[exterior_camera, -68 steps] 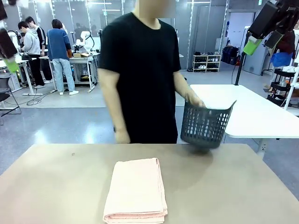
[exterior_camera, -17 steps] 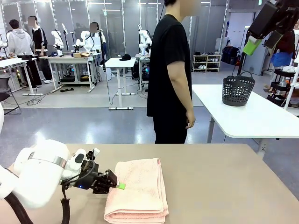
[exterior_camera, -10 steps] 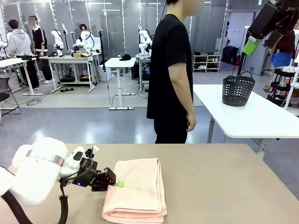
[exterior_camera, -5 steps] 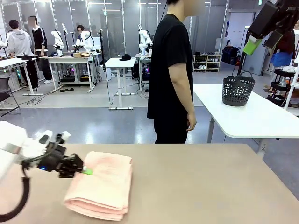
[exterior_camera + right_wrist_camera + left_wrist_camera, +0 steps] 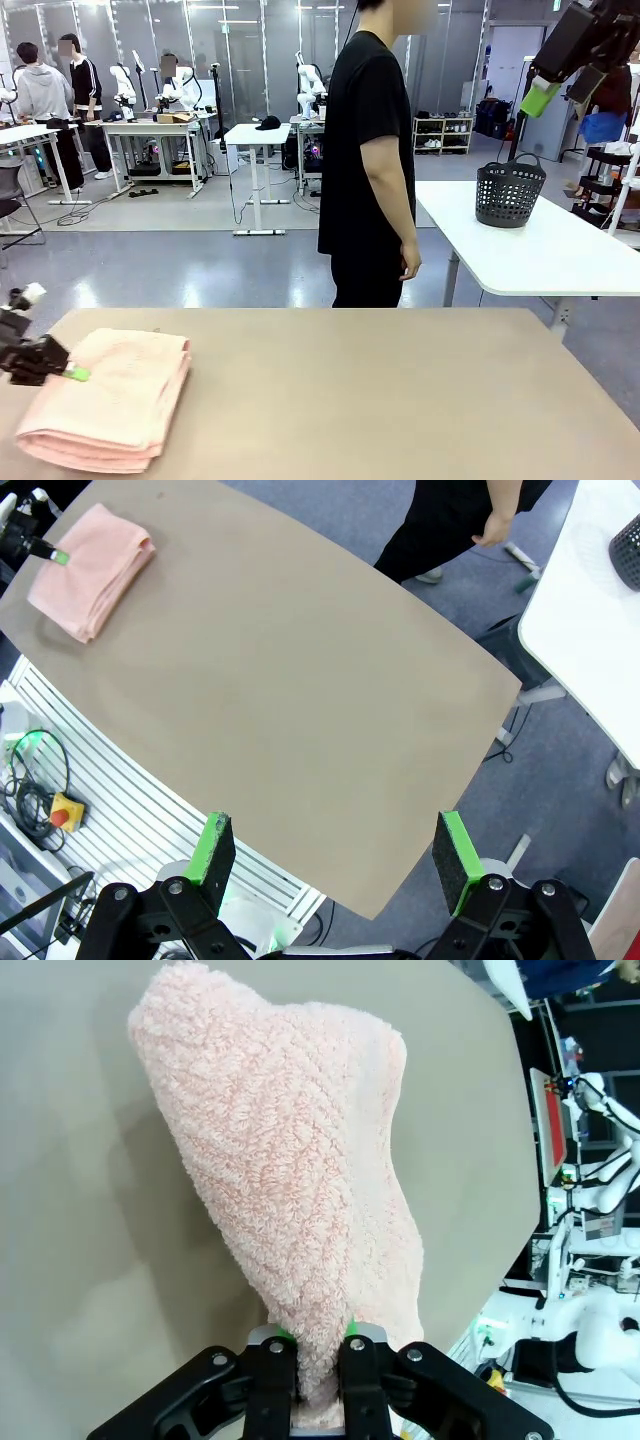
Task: Fold the towel.
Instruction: Pick up the 100 cm Hotel Towel and place it on the left side of the table.
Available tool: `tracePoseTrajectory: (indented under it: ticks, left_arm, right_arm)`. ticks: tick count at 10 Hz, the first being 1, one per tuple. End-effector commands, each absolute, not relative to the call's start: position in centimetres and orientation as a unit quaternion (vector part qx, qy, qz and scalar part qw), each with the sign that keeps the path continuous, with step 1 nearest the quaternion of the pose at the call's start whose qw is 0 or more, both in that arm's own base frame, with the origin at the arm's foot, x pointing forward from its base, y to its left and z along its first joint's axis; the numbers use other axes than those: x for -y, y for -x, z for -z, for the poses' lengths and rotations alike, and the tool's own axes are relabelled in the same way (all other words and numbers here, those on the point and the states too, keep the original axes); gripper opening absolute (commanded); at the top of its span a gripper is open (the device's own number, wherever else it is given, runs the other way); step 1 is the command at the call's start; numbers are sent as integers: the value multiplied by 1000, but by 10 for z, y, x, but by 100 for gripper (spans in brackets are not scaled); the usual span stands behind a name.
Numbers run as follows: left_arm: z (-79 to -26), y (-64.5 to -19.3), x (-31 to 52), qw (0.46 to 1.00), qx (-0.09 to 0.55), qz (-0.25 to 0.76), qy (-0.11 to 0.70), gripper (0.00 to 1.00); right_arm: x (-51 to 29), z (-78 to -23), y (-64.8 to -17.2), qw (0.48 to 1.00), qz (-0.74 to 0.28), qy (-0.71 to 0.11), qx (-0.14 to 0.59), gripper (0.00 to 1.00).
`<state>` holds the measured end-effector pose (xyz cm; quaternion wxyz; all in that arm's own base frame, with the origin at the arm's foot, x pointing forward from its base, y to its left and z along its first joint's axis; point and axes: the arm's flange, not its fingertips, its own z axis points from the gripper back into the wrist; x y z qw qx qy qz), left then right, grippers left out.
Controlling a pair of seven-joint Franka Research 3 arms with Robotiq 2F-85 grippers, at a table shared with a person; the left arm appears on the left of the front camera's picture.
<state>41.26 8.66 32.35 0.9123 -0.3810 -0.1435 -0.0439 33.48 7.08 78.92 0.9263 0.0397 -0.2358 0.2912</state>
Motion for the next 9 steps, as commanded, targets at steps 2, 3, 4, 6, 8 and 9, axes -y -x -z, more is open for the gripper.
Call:
tracePoseTrajectory:
  ticks: [2, 3, 4, 6, 8, 9]
  left_arm:
    - [-329, -416, -144, 915, 147, 77, 369, 14]
    - [-330, -414, -157, 915, 148, 79, 366, 14]
    - [-328, -413, -167, 922, 151, 78, 349, 14]
    - [-322, -413, -173, 926, 151, 75, 339, 14]
    - [-320, -413, -171, 928, 155, 69, 331, 53]
    - [-322, -412, -170, 930, 161, 70, 322, 82]
  right_arm:
    - [-70, -790, -335, 926, -291, -36, 237, 100]
    - [-70, -790, -335, 926, -291, -36, 237, 100]
    - [-70, -790, -335, 926, -291, -36, 237, 100]
    - [-70, -790, -335, 926, -291, -36, 237, 100]
    - [-70, -790, -335, 926, -291, -36, 237, 100]
    - [-70, -790, -335, 926, -291, -36, 237, 100]
